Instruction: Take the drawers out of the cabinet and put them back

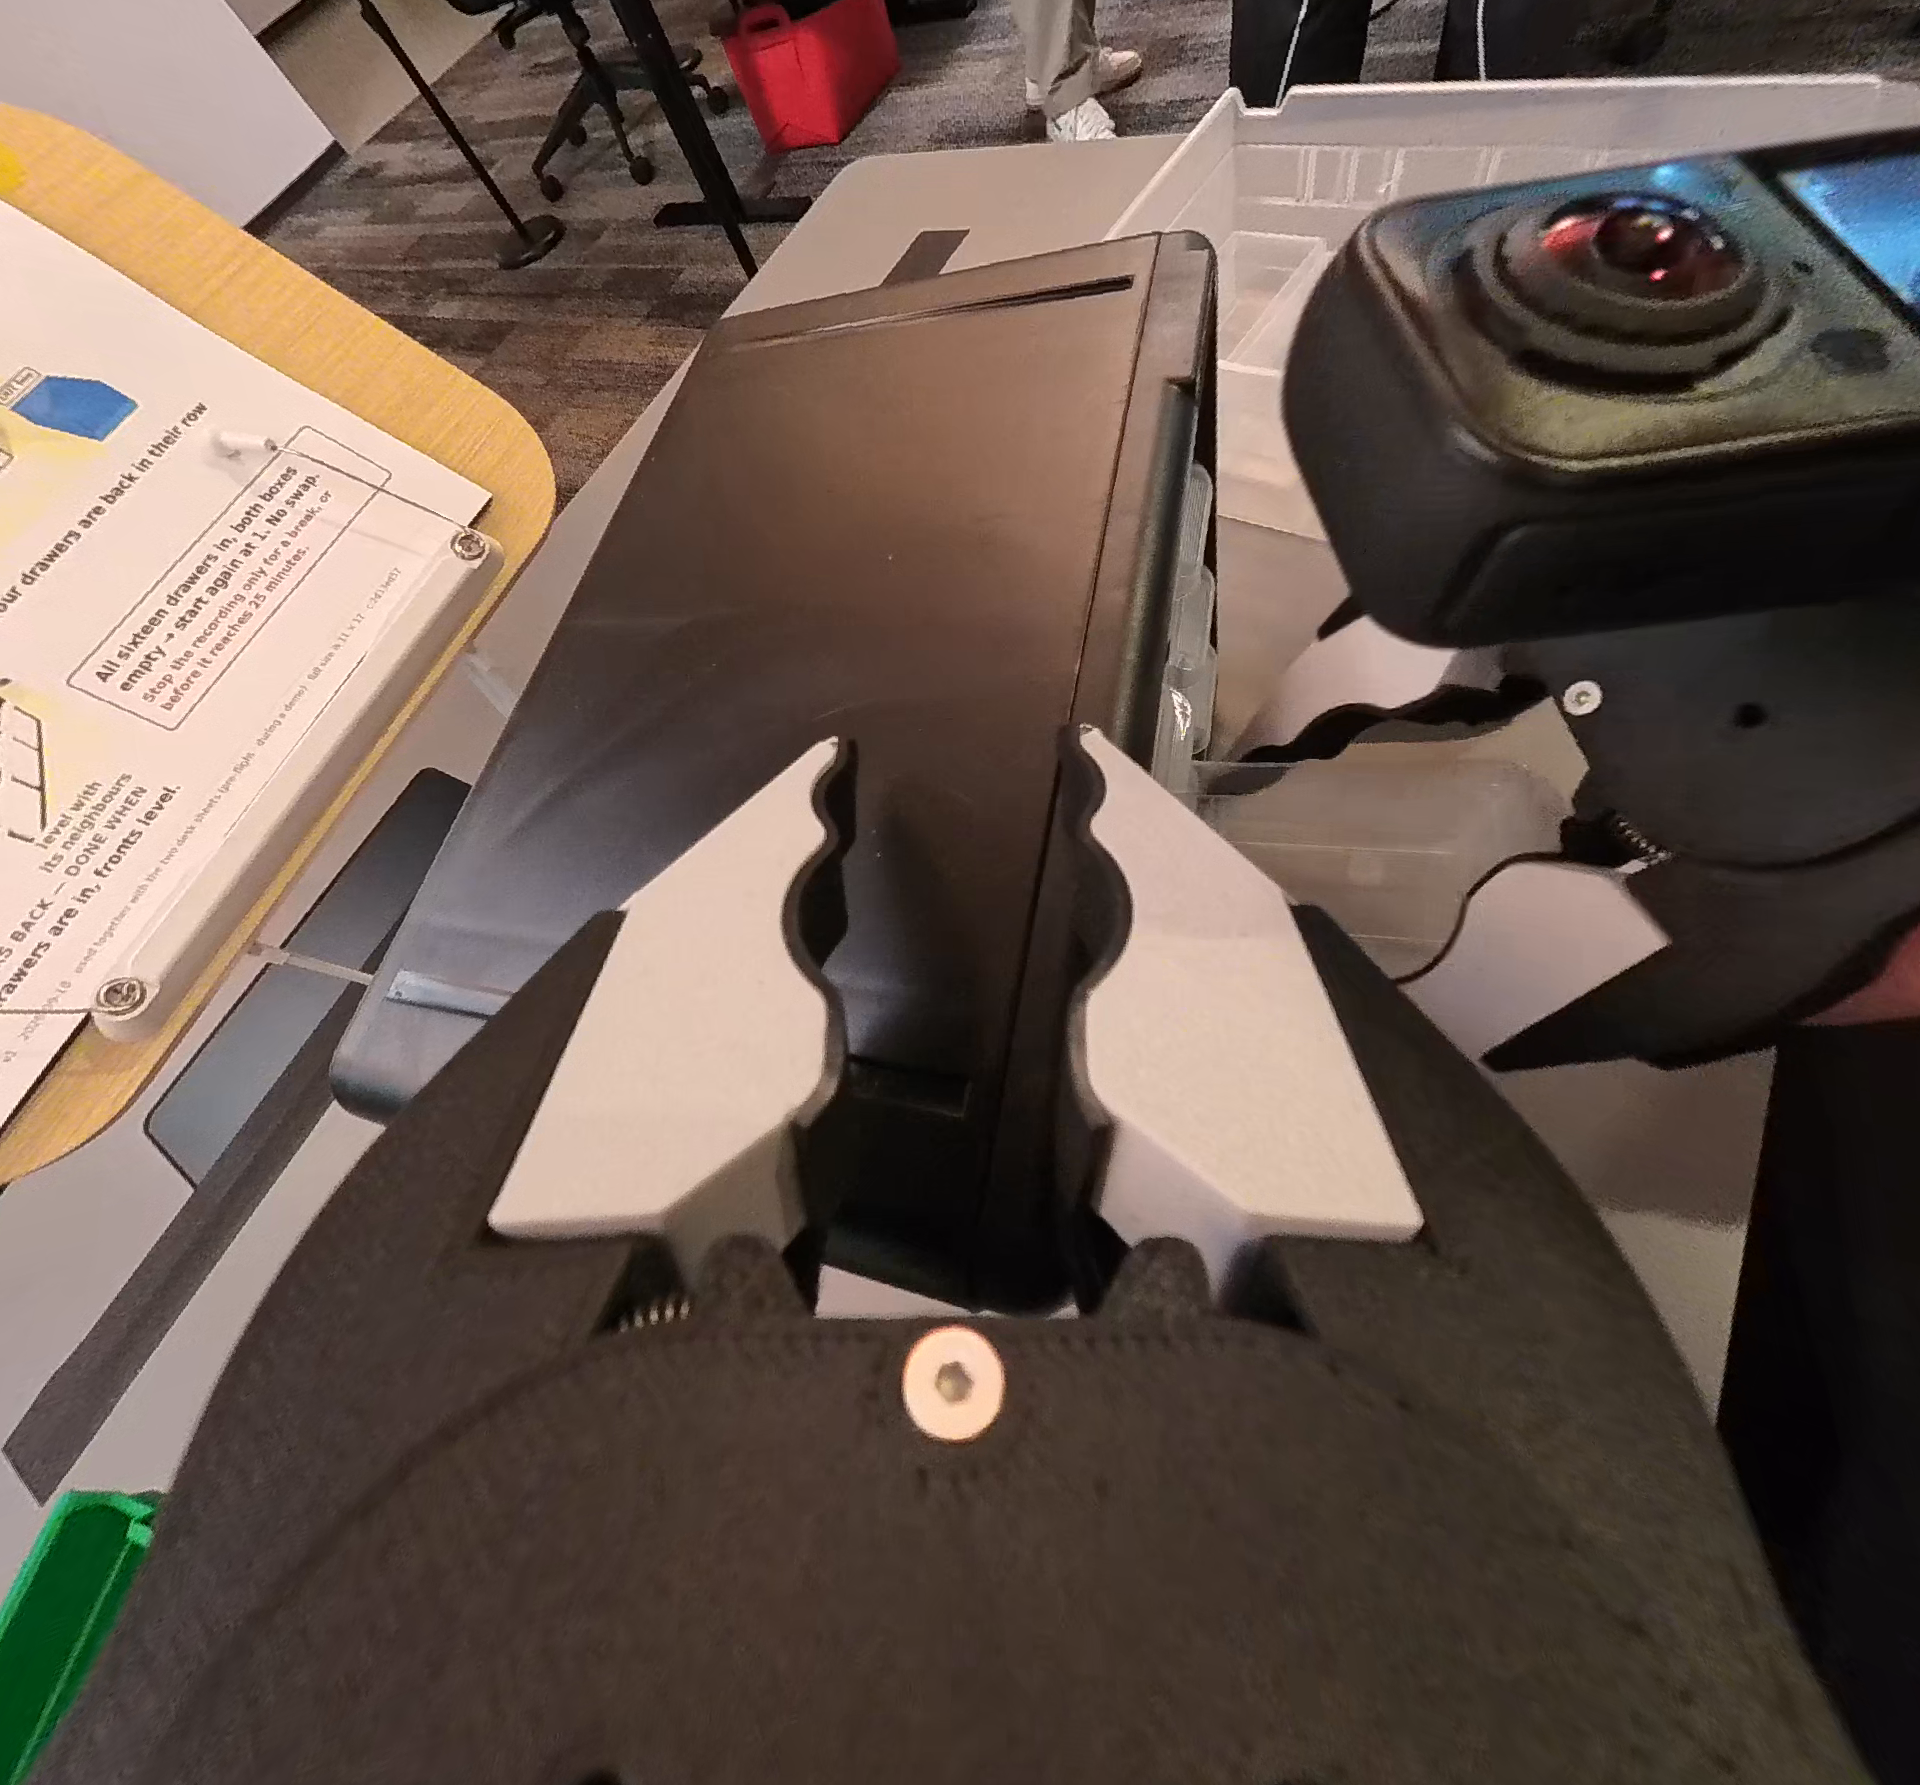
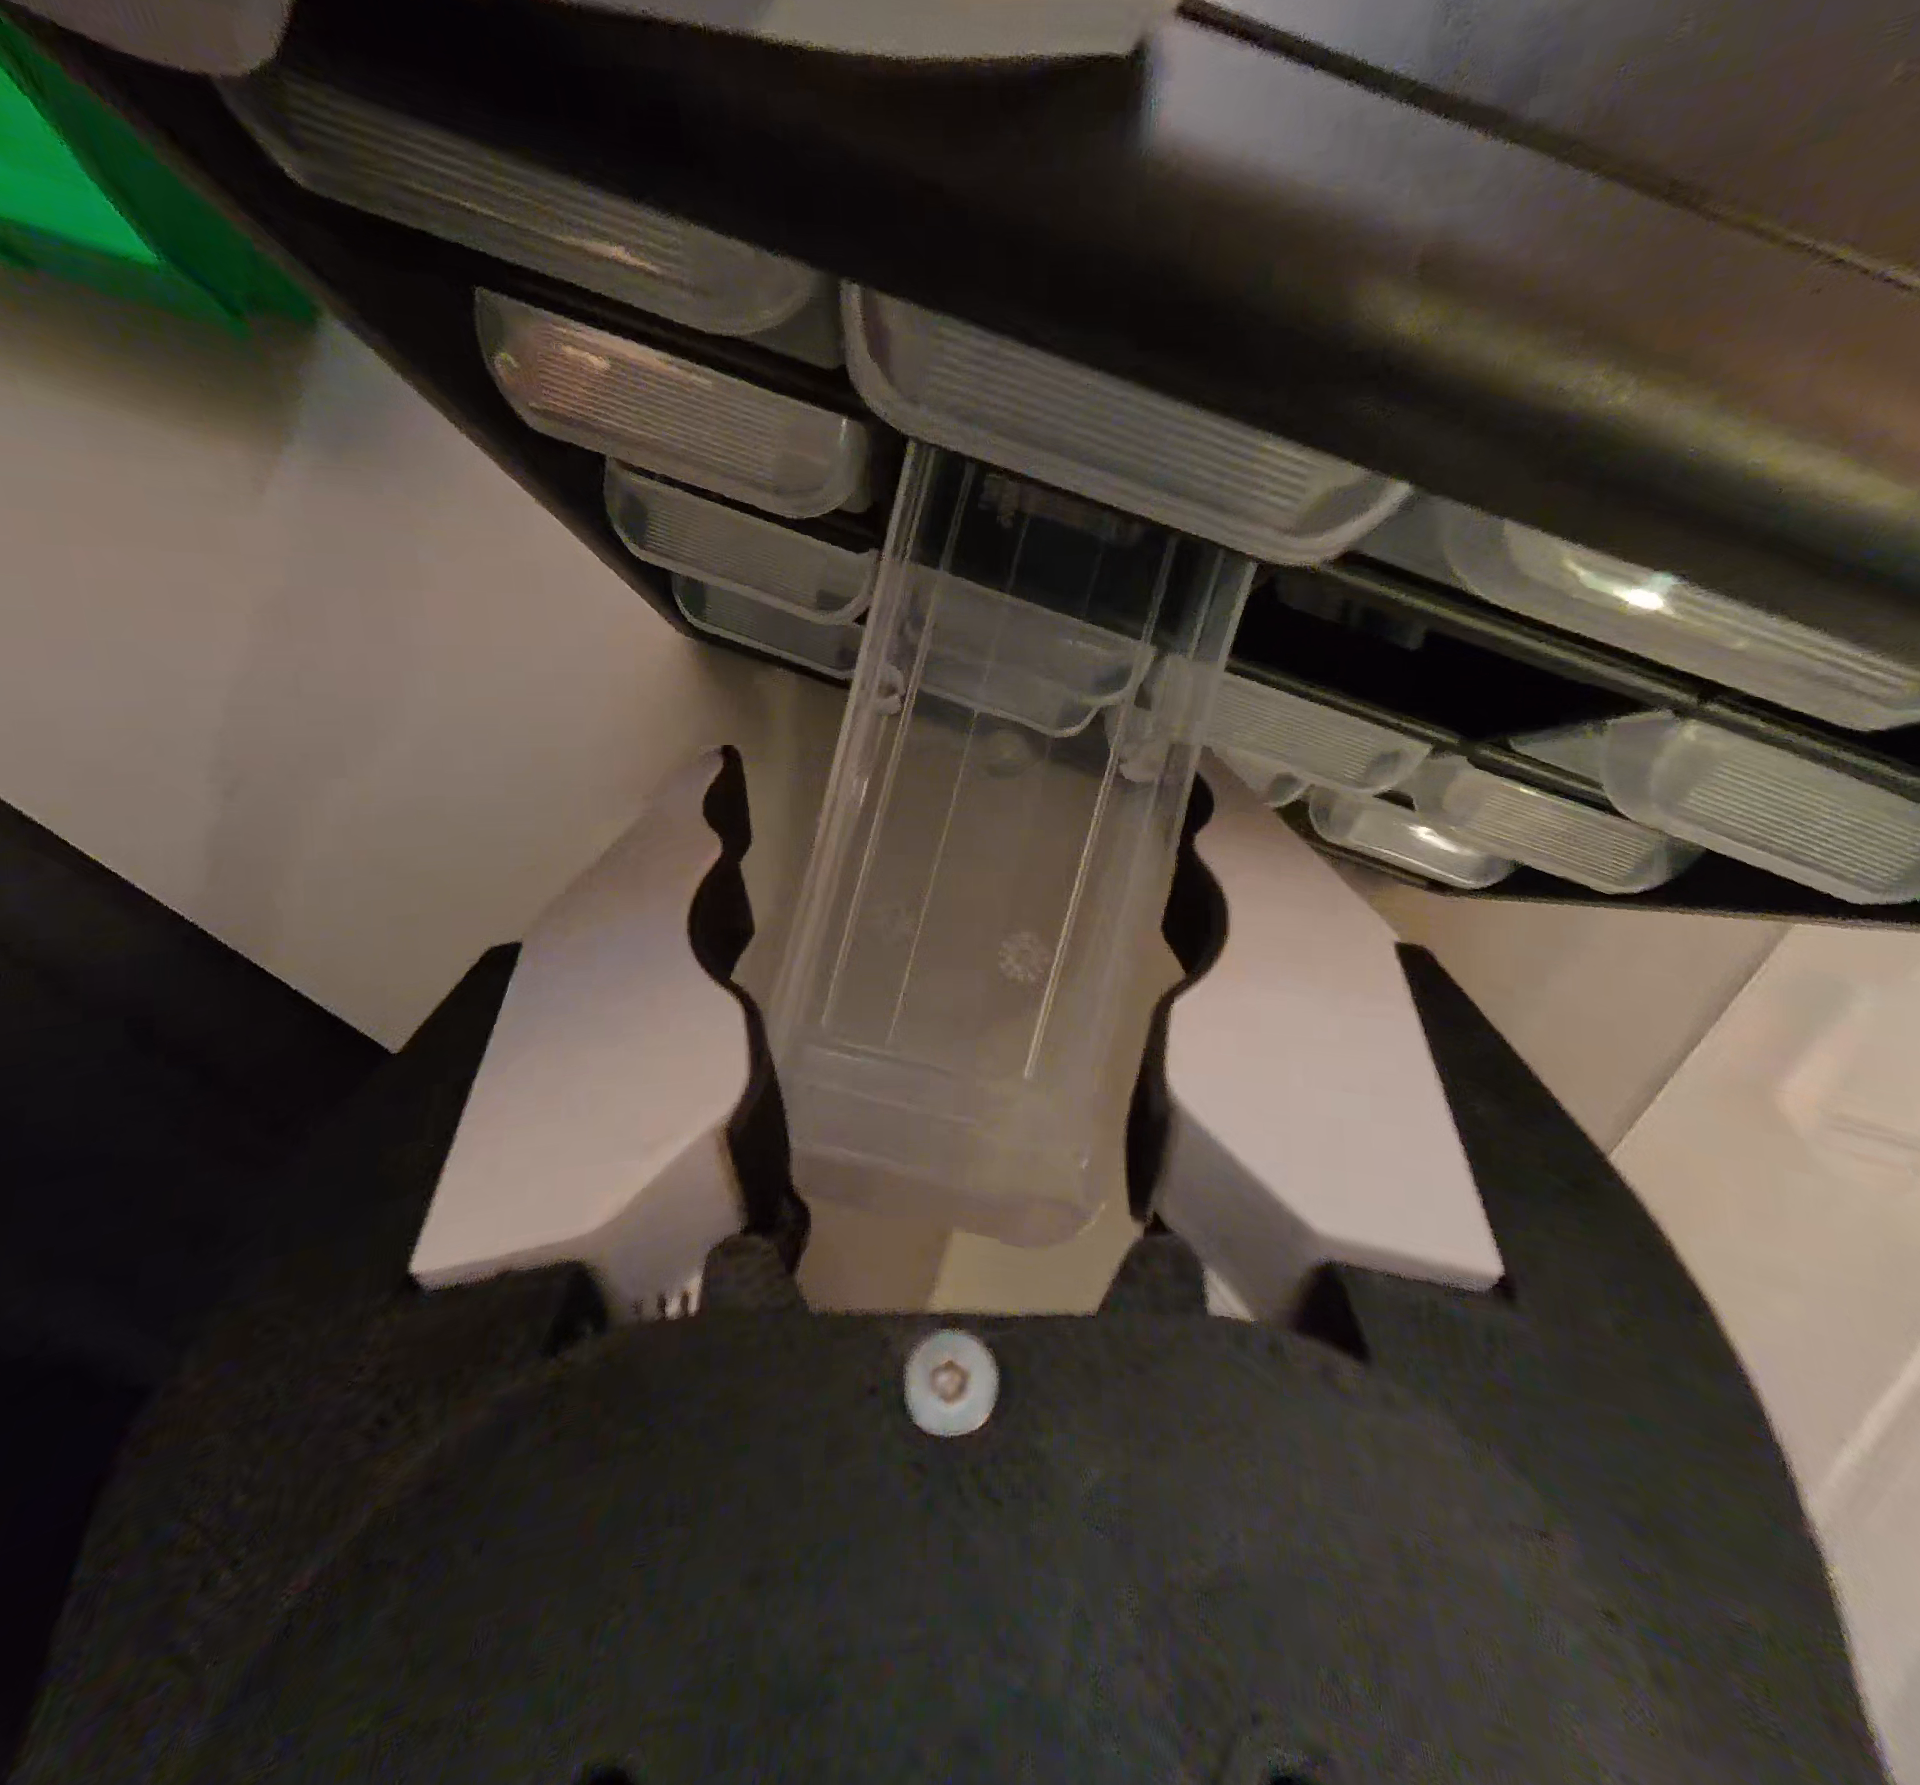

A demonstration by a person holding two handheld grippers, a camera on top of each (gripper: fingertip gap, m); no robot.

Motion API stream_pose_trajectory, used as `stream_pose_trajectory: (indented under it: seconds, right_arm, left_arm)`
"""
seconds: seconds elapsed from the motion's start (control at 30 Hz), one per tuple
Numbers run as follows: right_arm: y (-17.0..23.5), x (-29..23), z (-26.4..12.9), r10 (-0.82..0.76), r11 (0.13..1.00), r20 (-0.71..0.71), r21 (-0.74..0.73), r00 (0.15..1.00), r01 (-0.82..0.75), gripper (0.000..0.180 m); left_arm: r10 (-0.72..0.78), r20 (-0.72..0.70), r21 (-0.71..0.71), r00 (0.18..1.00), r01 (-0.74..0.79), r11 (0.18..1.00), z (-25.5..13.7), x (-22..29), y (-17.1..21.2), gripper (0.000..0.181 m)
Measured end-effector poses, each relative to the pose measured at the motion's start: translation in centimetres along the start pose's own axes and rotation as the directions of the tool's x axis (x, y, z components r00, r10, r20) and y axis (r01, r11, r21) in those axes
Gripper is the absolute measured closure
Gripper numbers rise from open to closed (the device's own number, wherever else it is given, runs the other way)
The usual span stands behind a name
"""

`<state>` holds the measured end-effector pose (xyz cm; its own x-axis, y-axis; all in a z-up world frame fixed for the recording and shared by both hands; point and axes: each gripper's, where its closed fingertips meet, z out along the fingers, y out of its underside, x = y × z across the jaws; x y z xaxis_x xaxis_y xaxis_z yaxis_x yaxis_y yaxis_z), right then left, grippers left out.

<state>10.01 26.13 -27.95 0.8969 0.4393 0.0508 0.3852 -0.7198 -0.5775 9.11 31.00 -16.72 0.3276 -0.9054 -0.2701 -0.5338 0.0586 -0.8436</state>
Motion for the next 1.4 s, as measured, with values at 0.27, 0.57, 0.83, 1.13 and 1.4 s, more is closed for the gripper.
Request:
stream_pose_trajectory:
  seconds: [0.27,0.57,0.83,1.13,1.4]
  right_arm:
    - [1.7,0.4,-1.9,0.040,0.998,0.021,-0.050,0.999,-0.039,0.114]
    - [2.4,0.8,-3.9,-0.003,0.990,-0.008,-0.142,1.000,0.002,0.120]
    - [2.9,0.5,-5.8,-0.088,0.955,0.132,-0.272,0.987,0.122,0.121]
    - [10.4,16.1,-12.9,-0.174,0.945,-0.074,-0.293,0.982,0.145,0.121]
    - [21.1,25.0,-10.5,-0.352,0.804,0.034,-0.500,0.935,0.321,0.121]
  left_arm:
    - [0.001,0.006,0.003,1.000,-0.001,1.000,0.0,-0.1,0.0,0.142]
    - [0.001,0.011,0.004,1.000,-0.001,1.000,0.0,-0.1,0.0,0.142]
    - [0.001,0.012,0.004,1.000,-0.001,1.000,0.0,-0.1,0.0,0.142]
    - [0.005,0.010,0.007,1.000,-0.005,1.000,0.0,0.0,0.0,0.142]
    - [-0.004,0.008,-0.001,1.000,0.004,1.000,0.1,-0.1,0.0,0.142]
